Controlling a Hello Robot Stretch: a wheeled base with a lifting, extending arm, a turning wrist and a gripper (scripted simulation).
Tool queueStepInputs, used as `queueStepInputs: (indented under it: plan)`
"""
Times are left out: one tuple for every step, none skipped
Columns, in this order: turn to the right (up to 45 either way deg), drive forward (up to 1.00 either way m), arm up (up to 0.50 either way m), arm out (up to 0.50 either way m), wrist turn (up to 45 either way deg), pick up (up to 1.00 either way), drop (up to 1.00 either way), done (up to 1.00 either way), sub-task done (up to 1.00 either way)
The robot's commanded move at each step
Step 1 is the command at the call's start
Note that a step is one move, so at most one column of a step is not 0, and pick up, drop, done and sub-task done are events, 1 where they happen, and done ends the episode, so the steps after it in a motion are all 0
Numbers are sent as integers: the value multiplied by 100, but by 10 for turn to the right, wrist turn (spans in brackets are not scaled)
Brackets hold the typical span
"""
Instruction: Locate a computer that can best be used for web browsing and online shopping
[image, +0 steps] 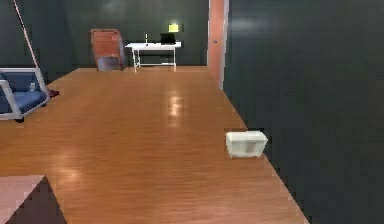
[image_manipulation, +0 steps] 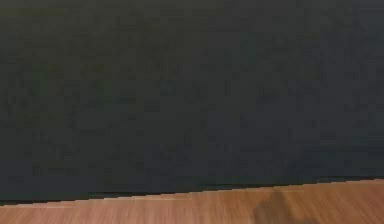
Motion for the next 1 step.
queueStepInputs:
  plan:
    - [-30,0,0,0,0,0,0,0,0]
